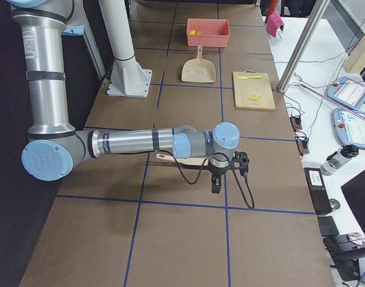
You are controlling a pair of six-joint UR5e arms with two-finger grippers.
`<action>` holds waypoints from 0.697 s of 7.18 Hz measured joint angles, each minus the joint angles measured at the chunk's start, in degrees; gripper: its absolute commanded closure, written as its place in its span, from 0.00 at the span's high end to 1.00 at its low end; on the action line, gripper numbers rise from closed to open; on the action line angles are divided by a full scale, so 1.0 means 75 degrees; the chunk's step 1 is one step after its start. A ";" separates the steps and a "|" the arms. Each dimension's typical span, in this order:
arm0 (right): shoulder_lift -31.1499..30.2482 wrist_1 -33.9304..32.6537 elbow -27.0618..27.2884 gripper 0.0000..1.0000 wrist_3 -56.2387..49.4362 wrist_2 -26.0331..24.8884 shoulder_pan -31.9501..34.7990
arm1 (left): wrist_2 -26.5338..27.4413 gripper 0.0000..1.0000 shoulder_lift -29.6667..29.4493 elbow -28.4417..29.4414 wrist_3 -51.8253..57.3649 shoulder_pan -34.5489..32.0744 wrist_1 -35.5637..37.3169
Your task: Sweep and dump trash into bin
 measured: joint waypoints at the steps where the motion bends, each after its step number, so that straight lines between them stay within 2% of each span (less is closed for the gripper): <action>1: -0.0001 0.0003 0.0021 1.00 0.0011 0.0002 0.0000 | -0.0018 1.00 -0.0010 -0.0003 0.0001 0.0030 0.0010; 5: 0.0016 0.0055 -0.0014 1.00 0.0070 -0.0015 -0.0218 | -0.0055 1.00 0.0113 -0.0309 0.0003 0.0073 0.0120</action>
